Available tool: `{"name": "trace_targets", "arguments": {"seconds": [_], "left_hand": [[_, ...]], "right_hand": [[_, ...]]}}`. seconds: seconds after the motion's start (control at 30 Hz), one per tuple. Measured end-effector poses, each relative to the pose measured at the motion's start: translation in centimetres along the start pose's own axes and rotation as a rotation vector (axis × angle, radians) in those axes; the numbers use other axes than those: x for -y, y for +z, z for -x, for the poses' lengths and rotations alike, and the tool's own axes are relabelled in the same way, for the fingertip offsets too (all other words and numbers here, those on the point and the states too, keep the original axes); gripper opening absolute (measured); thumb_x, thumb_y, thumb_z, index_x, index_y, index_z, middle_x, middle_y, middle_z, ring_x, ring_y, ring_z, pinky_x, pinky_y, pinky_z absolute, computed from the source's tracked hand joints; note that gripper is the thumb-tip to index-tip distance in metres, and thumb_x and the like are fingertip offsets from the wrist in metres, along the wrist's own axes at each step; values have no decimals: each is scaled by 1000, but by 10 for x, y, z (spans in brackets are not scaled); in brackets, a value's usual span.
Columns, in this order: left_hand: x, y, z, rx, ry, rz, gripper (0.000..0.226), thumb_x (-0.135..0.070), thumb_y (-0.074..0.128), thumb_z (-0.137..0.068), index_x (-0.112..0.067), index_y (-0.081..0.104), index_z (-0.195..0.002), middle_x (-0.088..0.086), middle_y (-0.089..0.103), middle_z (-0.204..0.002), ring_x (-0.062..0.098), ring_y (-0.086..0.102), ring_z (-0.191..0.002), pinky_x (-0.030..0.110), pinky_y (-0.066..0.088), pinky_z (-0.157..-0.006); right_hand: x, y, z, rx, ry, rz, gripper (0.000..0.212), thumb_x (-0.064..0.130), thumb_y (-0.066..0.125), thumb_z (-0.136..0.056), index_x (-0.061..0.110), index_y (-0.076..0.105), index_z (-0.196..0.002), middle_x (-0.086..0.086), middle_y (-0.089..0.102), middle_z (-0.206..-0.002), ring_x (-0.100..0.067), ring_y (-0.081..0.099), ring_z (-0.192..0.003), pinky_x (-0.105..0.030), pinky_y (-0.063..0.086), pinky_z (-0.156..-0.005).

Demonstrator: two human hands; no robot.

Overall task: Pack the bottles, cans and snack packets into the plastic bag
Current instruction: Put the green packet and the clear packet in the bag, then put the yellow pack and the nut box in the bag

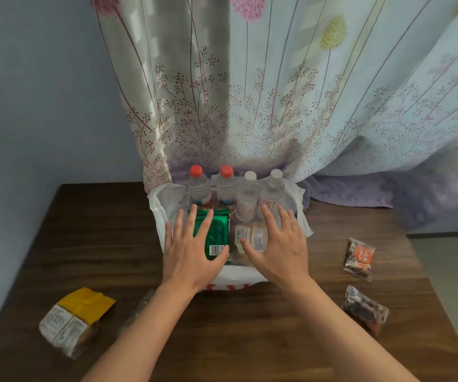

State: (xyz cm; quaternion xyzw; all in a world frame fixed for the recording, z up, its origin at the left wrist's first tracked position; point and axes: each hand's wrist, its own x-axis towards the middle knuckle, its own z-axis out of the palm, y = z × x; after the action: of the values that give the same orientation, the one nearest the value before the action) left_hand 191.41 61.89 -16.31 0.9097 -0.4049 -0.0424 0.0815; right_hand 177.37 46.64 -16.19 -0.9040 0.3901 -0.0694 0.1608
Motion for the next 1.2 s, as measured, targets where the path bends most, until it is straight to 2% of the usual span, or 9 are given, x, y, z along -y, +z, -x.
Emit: {"name": "trace_targets", "arguments": {"seconds": [0.3, 0.4, 0.57, 0.67, 0.87, 0.97, 1.07, 1.2], "left_hand": [[11, -38, 45, -121, -31, -4, 91, -82, 27, -86, -37, 15, -164, 1, 4, -173, 28, -1, -159, 56, 8, -127], [25, -47, 64, -143, -40, 7, 91, -82, 29, -85, -38, 14, -163, 1, 6, -173, 28, 1, -159, 55, 8, -127], [59, -58, 110, -203, -74, 23, 89, -80, 34, -86, -38, 17, -163, 3, 13, -172, 27, 6, -159, 54, 8, -127], [80, -64, 143, -197, -128, 21, 89, -79, 32, -85, -37, 20, -163, 4, 15, -172, 28, 8, -159, 54, 10, -127], [134, -70, 205, -204, -285, 30, 86, -76, 36, -88, -34, 23, -162, 5, 20, -171, 31, 13, -157, 55, 14, -126], [158, -69, 229, -207, -376, 50, 86, -74, 42, -88, -33, 24, -162, 6, 22, -170, 33, 17, -156, 56, 17, -125], [176, -61, 246, -207, -461, 78, 88, -75, 38, -85, -35, 23, -162, 5, 22, -170, 34, 18, -156, 56, 17, -125], [187, -41, 259, -152, -538, 82, 90, -79, 29, -84, -36, 21, -163, 4, 18, -171, 33, 15, -157, 55, 13, -126]], "right_hand": [[-3, -34, 32, -100, -22, 2, 93, 80, 39, -83, 32, 24, -162, -10, 23, -169, -32, 16, -157, -53, 26, -123], [8, -38, 51, -109, -33, -9, 93, 78, 46, -86, 32, 23, -162, -12, 24, -169, -33, 18, -157, -54, 27, -123], [40, -40, 95, -138, -74, -56, 93, 79, 41, -81, 32, 29, -160, -12, 28, -167, -34, 22, -155, -54, 28, -122], [63, -32, 116, -146, -139, -70, 88, 75, 52, -85, 31, 33, -159, -10, 28, -167, -33, 22, -155, -53, 27, -123], [113, -7, 154, -80, -237, -70, 90, 78, 43, -84, 30, 33, -159, -12, 30, -166, -34, 24, -154, -52, 25, -123], [130, 6, 167, -17, -269, -72, 93, 83, 38, -82, 35, 25, -161, -11, 26, -168, -34, 21, -155, -51, 22, -124], [143, 18, 170, 31, -313, -79, 93, 85, 40, -83, 40, 17, -161, -8, 21, -169, -32, 17, -156, -50, 20, -124], [156, 37, 164, 107, -378, -75, 93, 83, 45, -85, 41, 15, -162, -7, 17, -171, -30, 13, -157, -49, 20, -124]]}}
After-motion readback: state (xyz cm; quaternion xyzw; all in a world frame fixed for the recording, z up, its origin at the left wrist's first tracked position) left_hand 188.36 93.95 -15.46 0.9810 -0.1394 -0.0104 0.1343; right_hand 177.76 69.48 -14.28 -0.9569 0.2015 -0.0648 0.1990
